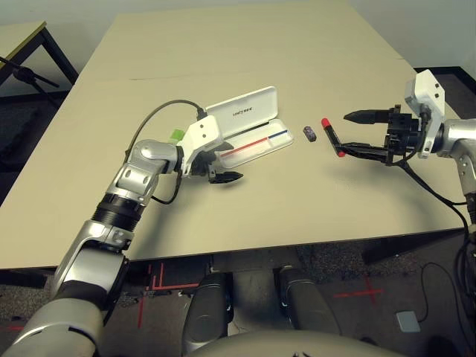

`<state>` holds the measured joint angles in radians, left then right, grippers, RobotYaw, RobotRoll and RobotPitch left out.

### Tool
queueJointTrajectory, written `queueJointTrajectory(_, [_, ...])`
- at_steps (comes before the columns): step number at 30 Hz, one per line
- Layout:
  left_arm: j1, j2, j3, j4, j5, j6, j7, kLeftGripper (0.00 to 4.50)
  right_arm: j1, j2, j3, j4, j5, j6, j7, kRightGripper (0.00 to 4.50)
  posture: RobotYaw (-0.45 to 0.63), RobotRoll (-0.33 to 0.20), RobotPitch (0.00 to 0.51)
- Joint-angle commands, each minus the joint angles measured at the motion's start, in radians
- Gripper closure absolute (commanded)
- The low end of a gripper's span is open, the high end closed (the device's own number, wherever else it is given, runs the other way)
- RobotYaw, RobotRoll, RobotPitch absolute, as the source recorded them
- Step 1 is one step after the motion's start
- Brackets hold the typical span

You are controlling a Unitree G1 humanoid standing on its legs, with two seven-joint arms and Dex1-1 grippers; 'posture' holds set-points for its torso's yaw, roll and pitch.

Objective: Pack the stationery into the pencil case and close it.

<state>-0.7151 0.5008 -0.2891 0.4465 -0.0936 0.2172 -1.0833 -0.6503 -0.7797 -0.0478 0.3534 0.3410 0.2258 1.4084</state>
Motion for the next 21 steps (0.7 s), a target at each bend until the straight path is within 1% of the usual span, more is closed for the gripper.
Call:
queueJointTrajectory(1, [-0.02,-0.021,-0.027,0.07,0.058,-0.042,0.011,0.05,0.011,-0.01,0.019,-0.014,-0.005,-0.011,0.021,0.0,-0.1,0.0,0.1])
queueJointTrajectory(5, [-0.016,-0.034,-0.032,0.084,0.08,-0.052,0.0,0.05,0.004,-0.01,0.018,-0.008,-0.011,-0.016,0.023,0.0,-0.11,0.0,0.097])
queueJointTrajectory(10, [-0.003,-0.032,-0.049,0.09,0.107,-0.048,-0.003,0.05,-0.011,-0.004,0.014,-0.006,-0.008,-0.018,0.017,0.0,-0.11,0.0,0.093])
queueJointTrajectory(11, [0.0,-0.033,-0.052,0.094,0.113,-0.042,-0.001,0.21,-0.018,0.0,0.013,-0.005,-0.007,-0.018,0.014,0.0,-0.11,0.0,0.092])
queueJointTrajectory(13, [0.003,-0.038,-0.056,0.1,0.124,-0.034,0.004,0.63,-0.028,0.005,0.01,0.0,-0.006,-0.019,0.007,0.0,-0.1,0.0,0.09])
queueJointTrajectory(18, [-0.003,-0.037,-0.066,0.125,0.159,-0.028,0.023,2.56,-0.036,0.014,0.014,0.011,-0.011,-0.028,0.0,0.0,-0.1,0.0,0.088])
queueJointTrajectory(21, [-0.004,-0.043,-0.06,0.132,0.163,-0.038,0.024,3.8,-0.029,0.015,0.013,0.014,-0.012,-0.035,-0.003,0.0,-0.1,0.0,0.083])
